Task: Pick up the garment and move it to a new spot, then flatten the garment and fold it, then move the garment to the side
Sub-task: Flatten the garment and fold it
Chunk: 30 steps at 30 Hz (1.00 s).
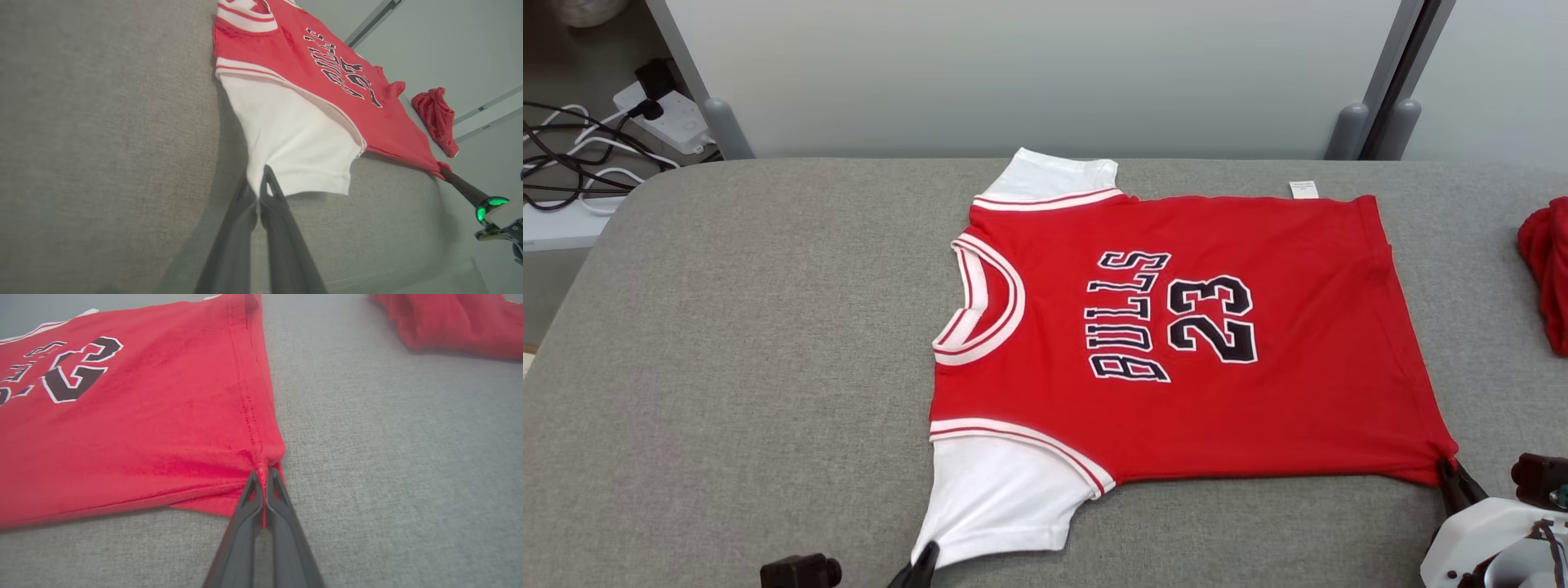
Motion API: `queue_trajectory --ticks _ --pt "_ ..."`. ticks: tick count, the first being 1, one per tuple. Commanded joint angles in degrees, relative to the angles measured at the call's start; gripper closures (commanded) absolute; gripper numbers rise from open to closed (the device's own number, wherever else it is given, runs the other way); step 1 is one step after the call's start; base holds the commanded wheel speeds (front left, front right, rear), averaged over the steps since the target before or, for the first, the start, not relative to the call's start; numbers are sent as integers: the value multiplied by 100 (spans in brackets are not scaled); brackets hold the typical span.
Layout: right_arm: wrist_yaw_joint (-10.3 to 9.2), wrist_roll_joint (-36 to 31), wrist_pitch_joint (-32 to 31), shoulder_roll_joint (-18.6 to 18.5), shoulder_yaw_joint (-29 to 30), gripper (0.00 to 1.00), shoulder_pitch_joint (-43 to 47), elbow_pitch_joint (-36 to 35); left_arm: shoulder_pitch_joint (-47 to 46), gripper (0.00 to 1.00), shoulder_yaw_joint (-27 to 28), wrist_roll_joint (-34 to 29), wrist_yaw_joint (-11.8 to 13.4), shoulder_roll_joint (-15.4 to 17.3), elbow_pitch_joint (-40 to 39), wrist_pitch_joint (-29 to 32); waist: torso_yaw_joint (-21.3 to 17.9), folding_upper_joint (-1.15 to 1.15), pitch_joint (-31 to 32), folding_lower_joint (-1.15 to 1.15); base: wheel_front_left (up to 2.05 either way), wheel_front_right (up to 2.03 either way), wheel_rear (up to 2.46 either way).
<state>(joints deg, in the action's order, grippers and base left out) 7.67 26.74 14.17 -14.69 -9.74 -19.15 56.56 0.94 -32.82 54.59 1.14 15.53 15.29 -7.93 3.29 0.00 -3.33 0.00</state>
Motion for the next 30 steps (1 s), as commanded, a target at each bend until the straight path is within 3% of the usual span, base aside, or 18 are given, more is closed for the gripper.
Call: queue_trajectory --ticks 1,2,3,5,6,7,8,9,10,16,23,28,30 --pt "-19 -34 83 -165 -107 80 88 -90 -190 100 148 -48 34 76 54 -9 6 0 25 0 0 0 0" --pt "-19 -50 83 -164 -105 77 97 -94 -234 100 111 -91 40 58 192 -6 7 0 43 0 0 0 0" --pt "-19 -77 83 -163 -104 60 103 -102 -275 100 89 -115 54 22 345 -14 3 0 61 0 0 0 0" --pt "-19 -137 83 -137 -111 51 109 -100 -331 100 68 -78 79 -87 682 20 -21 0 105 0 0 0 0" --pt "-19 -159 83 -121 -108 42 106 -103 -371 100 54 -83 83 -129 838 16 -28 0 117 0 0 0 0" --pt "-19 -222 83 -101 -114 8 102 -116 -430 95 46 -54 98 -220 1136 28 -41 0 148 0 0 0 0" --pt "-19 -246 83 -95 -109 0 106 -117 -458 57 34 -51 97 -254 1260 36 -43 0 163 0 0 0 0" --pt "-19 -265 83 -99 -88 0 111 -126 -482 11 29 -44 108 -285 1373 44 -42 0 175 0 0 0 0" --pt "-19 -288 83 -111 -62 0 123 -138 -496 0 32 -12 122 -318 1486 81 -41 0 190 0 0 0 0" --pt "-19 -413 83 -162 187 0 298 -292 -565 0 138 17 264 -309 1874 -4 -36 0 329 0 0 0 0" --pt "-19 -639 83 -48 725 0 507 -1310 -617 0 626 -63 586 -164 1536 -569 -71 0 476 0 0 0 0" --pt "-19 -781 83 246 767 0 749 -2527 -626 0 1154 -615 801 -210 688 -700 -106 0 649 0 0 0 0" --pt "-19 -831 83 303 683 0 854 -2983 -520 0 1577 -988 838 -397 161 -703 -135 0 717 0 0 0 0"
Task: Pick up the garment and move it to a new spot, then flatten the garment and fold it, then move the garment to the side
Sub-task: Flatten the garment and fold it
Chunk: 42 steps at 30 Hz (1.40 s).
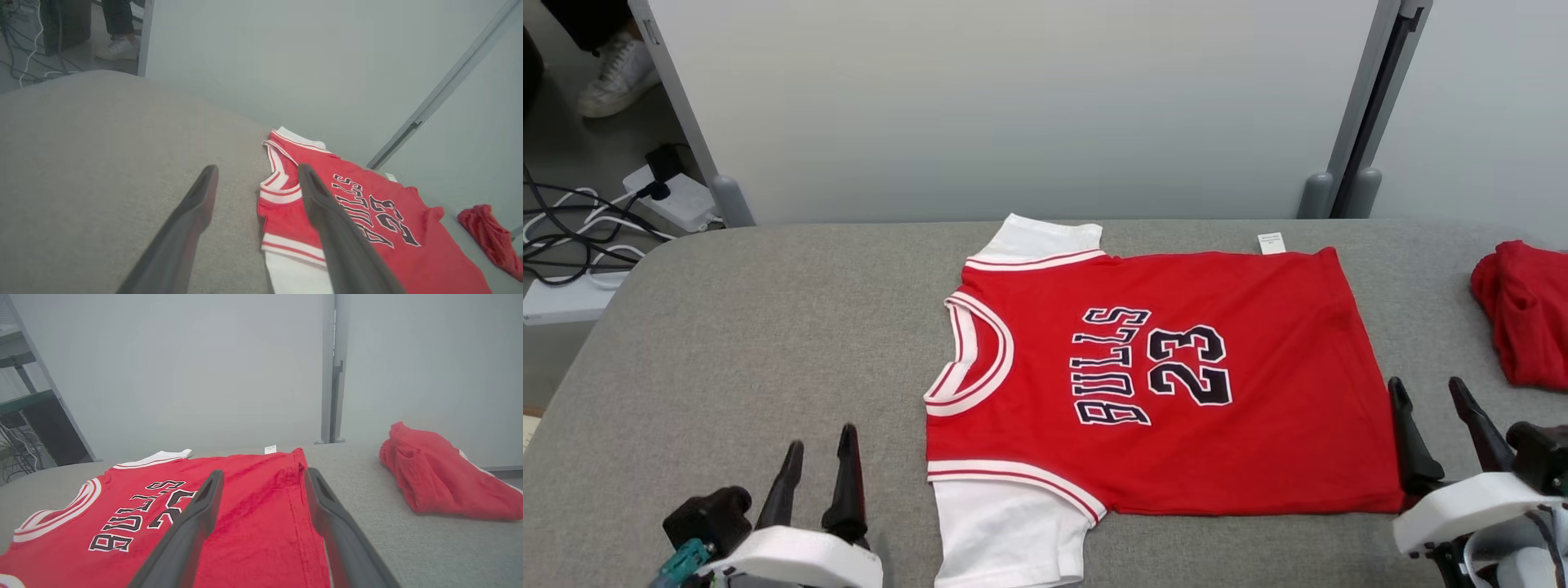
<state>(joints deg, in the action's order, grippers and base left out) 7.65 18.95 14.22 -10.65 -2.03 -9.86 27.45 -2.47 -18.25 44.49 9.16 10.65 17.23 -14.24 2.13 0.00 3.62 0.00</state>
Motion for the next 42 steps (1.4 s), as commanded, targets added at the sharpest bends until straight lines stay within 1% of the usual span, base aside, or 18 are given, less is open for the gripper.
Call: queue_trajectory --ticks 1,4,6,8,11,14,17,20,25,29,33,42 --pt "-16 -65 78 -65 -122 0 -31 -288 -101 0 312 -177 14 -23 -281 -72 -37 0 58 0 0 0 0" --pt "-16 -73 78 25 -285 0 119 -744 149 0 701 -723 -131 -355 -838 -73 -81 0 166 0 0 0 0" --pt "-16 -37 78 59 -429 0 205 -894 295 0 852 -1012 -249 -512 -1075 -74 -97 0 233 0 0 0 0" --pt "-16 -8 78 116 -490 0 270 -1044 421 0 995 -1180 -315 -634 -1200 -74 -112 0 286 0 0 0 0" --pt "-16 15 78 196 -620 0 391 -1212 548 0 1085 -1574 -406 -717 -1329 -74 -137 0 339 0 0 0 0" --pt "-16 36 78 246 -688 0 557 -1362 654 0 1087 -2187 -466 -749 -1448 -75 -153 0 385 0 0 0 0" --pt "-16 3 78 207 -823 0 774 -1478 801 0 1006 -2757 -536 -764 -1554 -75 -162 0 420 0 0 0 0" --pt "-16 -46 78 179 -897 0 985 -1598 979 0 934 -3064 -542 -772 -1617 -75 -174 0 449 0 0 0 0" --pt "-16 -63 78 232 -921 0 1309 -1755 1219 0 771 -3181 -404 -775 -1657 -75 -174 0 464 0 0 0 0" --pt "-16 -77 78 245 -944 0 1472 -1757 1324 0 732 -3066 -272 -776 -1603 -75 -168 0 467 0 0 0 0" --pt "-16 -77 78 304 -843 0 1557 -1787 1363 0 752 -3003 -159 -776 -1563 -75 -171 0 465 0 0 0 0" --pt "-16 -110 78 349 -812 0 1576 -1897 1357 0 779 -3057 -132 -777 -1555 -75 -184 0 425 0 0 0 0"
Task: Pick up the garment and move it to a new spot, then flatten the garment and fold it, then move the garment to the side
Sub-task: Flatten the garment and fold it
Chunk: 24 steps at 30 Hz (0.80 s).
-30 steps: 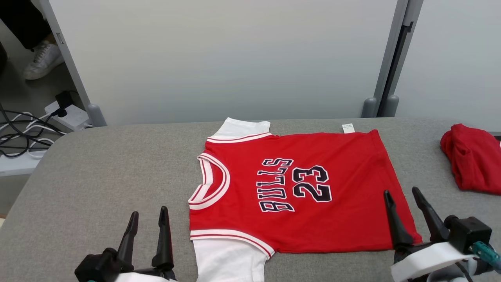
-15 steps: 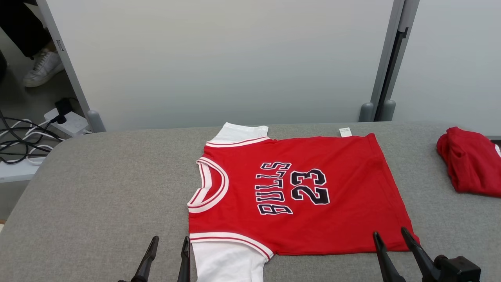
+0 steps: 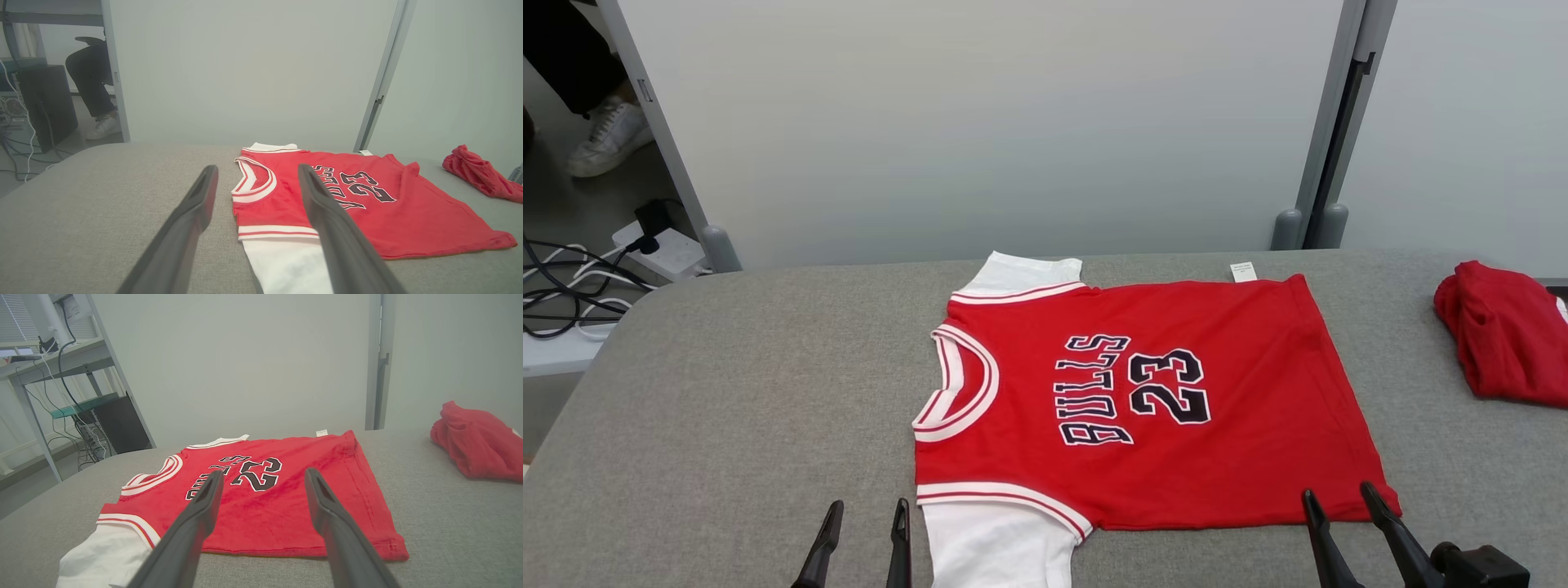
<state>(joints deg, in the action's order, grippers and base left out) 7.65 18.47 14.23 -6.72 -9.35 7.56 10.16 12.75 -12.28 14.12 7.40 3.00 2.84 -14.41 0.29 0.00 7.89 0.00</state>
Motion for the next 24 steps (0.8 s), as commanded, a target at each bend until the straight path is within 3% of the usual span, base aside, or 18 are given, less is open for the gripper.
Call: queue_trajectory --ticks 1,24 --pt "-16 -68 77 -39 -81 0 -168 -176 -169 0 180 -21 41 -12 -115 -59 -2 0 -9 0 0 0 0" --pt "-16 -93 77 -19 -72 0 -152 -162 -196 0 139 59 -9 -12 16 -59 25 0 -36 0 0 0 0"
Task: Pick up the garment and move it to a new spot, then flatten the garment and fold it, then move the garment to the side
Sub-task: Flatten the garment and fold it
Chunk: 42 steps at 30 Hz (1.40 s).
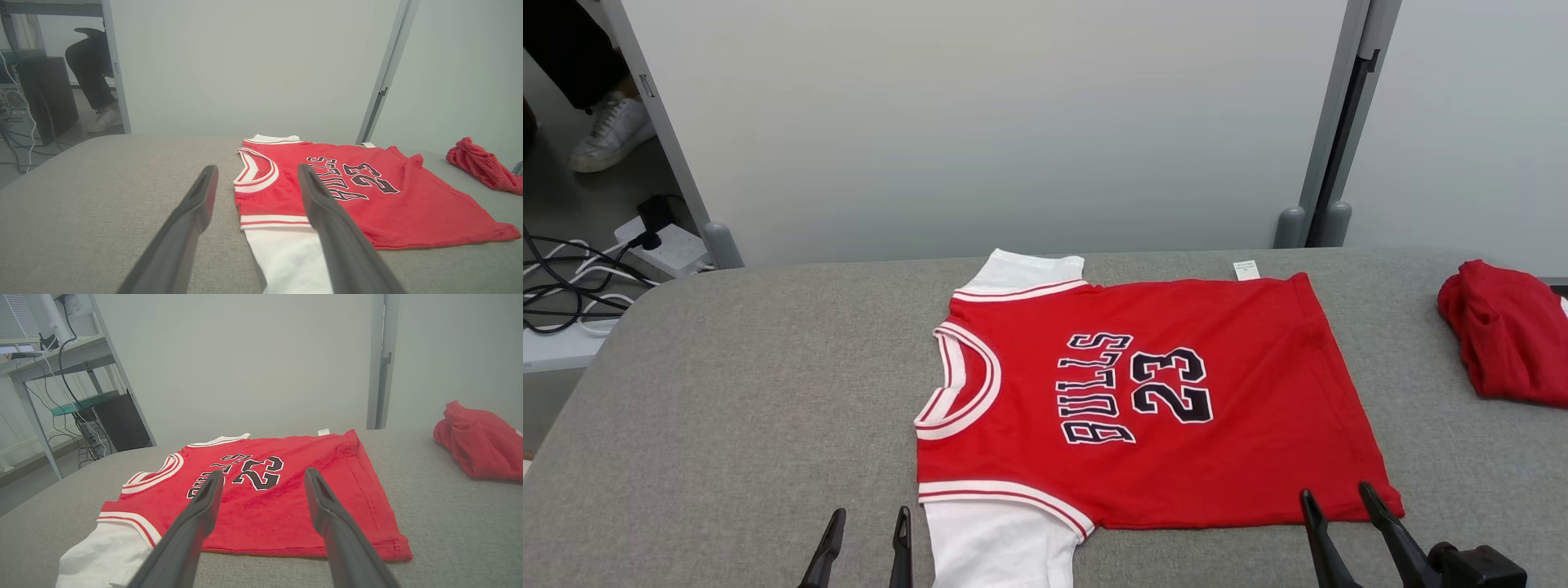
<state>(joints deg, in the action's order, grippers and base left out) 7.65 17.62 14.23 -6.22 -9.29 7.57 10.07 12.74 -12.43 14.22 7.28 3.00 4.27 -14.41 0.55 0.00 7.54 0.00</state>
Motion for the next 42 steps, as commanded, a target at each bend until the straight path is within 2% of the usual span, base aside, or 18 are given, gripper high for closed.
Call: queue_trajectory --ticks 1,18,21,24,29,42 --pt "-16 0 77 -64 -73 0 -153 -149 -196 0 154 53 5 -12 -122 -59 -1 0 0 0 0 0 0" --pt "-16 -2 77 -78 -86 0 -176 -130 -208 0 103 129 23 -13 45 -59 49 0 -11 0 0 0 0" --pt "-16 6 77 -82 -102 0 -185 -132 -180 0 -26 270 -52 -13 511 -59 62 0 -29 0 0 0 0" --pt "-16 23 77 -85 -129 0 -189 -124 -273 0 -254 505 -181 -13 1321 -38 70 0 -51 0 0 0 0" --pt "-16 58 77 -103 -213 0 -219 -102 -749 0 -654 843 -319 -13 2410 160 61 0 -108 0 0 0 0" --pt "-16 141 77 -262 -367 0 -292 -79 -1707 0 -1378 1699 -72 -13 3899 170 -112 0 -229 0 0 0 0"
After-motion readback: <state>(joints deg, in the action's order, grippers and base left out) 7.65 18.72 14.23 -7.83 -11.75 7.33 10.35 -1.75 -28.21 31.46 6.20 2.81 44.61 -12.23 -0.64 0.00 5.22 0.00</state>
